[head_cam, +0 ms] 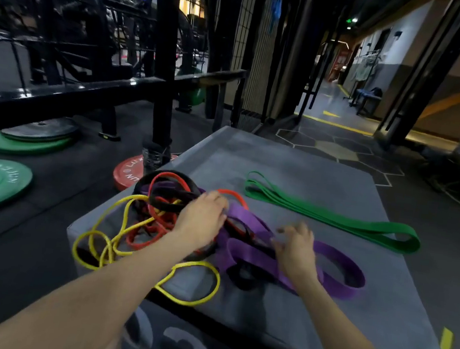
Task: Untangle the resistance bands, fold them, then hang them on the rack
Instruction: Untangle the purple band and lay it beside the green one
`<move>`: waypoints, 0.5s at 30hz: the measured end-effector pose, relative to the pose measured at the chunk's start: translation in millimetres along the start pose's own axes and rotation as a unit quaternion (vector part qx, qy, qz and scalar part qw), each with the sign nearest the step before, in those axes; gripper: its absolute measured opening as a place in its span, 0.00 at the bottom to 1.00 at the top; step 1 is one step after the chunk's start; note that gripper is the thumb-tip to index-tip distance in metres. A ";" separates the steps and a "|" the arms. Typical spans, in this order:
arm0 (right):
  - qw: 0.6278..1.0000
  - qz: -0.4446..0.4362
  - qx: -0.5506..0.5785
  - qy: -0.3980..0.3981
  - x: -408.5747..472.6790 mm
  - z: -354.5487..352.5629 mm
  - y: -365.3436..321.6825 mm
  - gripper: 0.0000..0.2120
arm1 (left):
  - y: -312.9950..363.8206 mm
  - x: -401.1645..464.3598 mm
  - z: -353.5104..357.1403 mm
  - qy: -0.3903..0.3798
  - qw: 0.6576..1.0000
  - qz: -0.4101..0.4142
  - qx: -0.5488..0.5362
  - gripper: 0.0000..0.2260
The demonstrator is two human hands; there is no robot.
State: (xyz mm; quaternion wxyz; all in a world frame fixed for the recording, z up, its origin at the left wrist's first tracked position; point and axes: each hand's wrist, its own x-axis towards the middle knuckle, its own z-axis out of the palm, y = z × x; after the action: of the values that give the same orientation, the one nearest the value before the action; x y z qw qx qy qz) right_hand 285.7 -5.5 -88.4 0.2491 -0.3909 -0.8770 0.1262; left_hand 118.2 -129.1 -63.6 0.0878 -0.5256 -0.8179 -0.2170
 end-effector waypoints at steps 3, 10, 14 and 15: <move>0.993 -0.063 0.009 -0.095 -5.4 3.9 -0.6 0.16 | 5.1 6.3 25.0 -0.062 0.997 -0.005 -0.035 0.11; 0.979 -0.095 -0.038 -0.176 -9.3 9.0 3.0 0.23 | 6.7 14.1 39.4 -0.072 0.996 -0.059 -0.001 0.13; 0.977 -0.074 -0.076 -0.186 -7.0 9.7 -6.4 0.21 | 2.0 16.6 39.5 -0.081 0.995 -0.062 0.018 0.08; 0.977 -0.066 -0.075 -0.188 -7.0 9.8 -8.7 0.21 | 1.7 15.4 38.7 -0.068 0.996 -0.055 0.032 0.09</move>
State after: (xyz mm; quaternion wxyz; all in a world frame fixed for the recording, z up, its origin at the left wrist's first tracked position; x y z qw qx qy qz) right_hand 279.0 -16.8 -95.5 0.0573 -0.3192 -0.9390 0.1147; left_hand 116.3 -98.5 -91.9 0.0368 -0.4899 -0.8564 -0.1588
